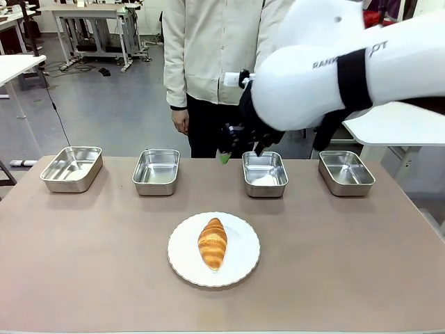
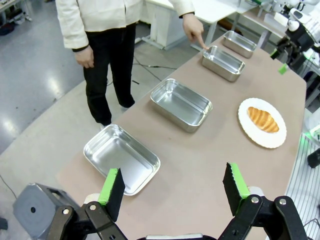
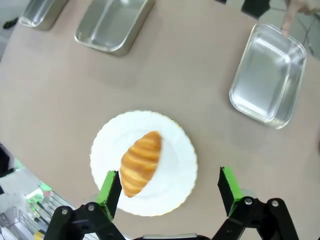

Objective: Place the bread in the container.
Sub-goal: Place the Butter Roll into the Airtight Container indicated by the human.

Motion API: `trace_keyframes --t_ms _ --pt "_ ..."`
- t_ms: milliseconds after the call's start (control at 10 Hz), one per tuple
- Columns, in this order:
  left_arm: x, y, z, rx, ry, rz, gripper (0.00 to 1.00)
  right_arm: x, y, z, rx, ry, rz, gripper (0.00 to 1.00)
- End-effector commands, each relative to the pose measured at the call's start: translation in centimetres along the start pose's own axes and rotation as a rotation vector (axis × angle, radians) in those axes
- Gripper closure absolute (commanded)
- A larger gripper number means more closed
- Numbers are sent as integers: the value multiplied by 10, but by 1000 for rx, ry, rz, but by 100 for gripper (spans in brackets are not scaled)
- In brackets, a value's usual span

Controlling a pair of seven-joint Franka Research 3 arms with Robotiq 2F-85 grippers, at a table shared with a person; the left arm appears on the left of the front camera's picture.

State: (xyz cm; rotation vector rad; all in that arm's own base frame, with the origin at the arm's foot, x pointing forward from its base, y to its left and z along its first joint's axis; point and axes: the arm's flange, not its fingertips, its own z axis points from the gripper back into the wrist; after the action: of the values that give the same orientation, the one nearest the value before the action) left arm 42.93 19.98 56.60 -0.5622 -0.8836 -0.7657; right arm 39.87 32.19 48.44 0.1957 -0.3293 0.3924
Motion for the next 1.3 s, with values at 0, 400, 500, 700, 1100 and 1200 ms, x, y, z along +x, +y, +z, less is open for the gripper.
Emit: trace_keyframes --t_ms 0,400,500,700,1100,1200 --pt "0 -1 2 -7 -15 -13 0 9 46 -22 -29 90 -94 0" --pt "0 -1 2 -7 -15 -13 0 -17 83 -69 -71 189 -257 0" --pt "0 -1 2 -7 -15 -13 0 -25 85 -75 -74 208 -289 0" --pt "0 -1 2 -7 -15 -13 0 -40 85 -88 -86 236 -325 0" --pt "0 -1 2 -7 -15 -13 0 -69 74 -116 -136 290 -404 0" --pt "0 -1 2 -7 -15 -13 0 -73 71 -121 -124 293 -412 0"
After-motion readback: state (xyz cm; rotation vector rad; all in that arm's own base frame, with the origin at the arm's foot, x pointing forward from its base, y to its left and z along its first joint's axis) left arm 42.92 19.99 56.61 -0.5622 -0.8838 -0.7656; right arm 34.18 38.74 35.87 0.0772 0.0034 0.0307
